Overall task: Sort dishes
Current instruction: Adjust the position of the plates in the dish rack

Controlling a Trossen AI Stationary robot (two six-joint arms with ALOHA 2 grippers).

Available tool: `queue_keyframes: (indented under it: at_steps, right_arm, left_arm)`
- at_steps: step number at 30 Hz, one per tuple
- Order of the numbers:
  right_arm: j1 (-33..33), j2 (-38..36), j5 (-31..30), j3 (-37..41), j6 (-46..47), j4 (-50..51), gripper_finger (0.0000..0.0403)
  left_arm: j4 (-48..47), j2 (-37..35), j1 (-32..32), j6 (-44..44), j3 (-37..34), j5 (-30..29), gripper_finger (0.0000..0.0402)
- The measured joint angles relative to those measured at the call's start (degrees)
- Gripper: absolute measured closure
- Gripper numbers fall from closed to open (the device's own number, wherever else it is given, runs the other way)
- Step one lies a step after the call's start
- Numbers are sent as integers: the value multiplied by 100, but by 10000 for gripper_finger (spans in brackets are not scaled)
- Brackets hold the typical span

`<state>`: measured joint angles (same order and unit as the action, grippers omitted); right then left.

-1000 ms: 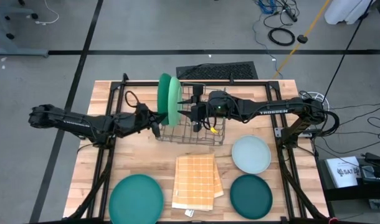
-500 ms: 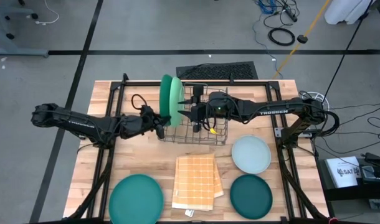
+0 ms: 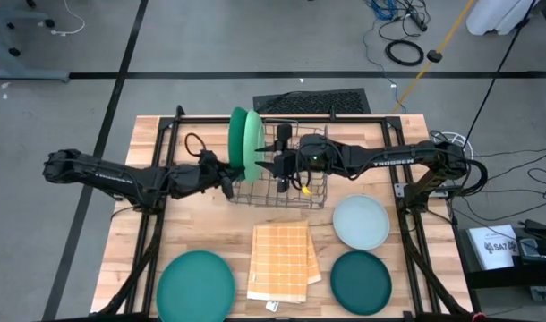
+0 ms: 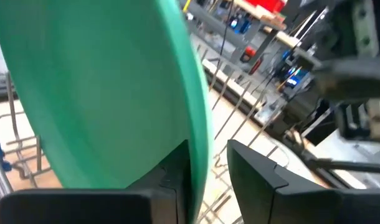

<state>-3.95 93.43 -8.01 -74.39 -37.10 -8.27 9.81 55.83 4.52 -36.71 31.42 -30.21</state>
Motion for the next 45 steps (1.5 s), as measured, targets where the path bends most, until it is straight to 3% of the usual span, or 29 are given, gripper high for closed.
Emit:
queue_keyframes:
  at_steps: [14, 31, 45]
  right_arm:
    - [-2, 0, 2, 2, -22, 40, 250]
    - [-2, 0, 4, 2, -22, 39, 250]
    - [-2, 0, 4, 2, -11, 85, 250]
  left_arm:
    - [-418, -918, -1, 203, 0, -42, 295]
    - [-484, -1371, -1, 767, 0, -55, 295]
    - [-413, -1973, -1, 1459, 7, -700, 295]
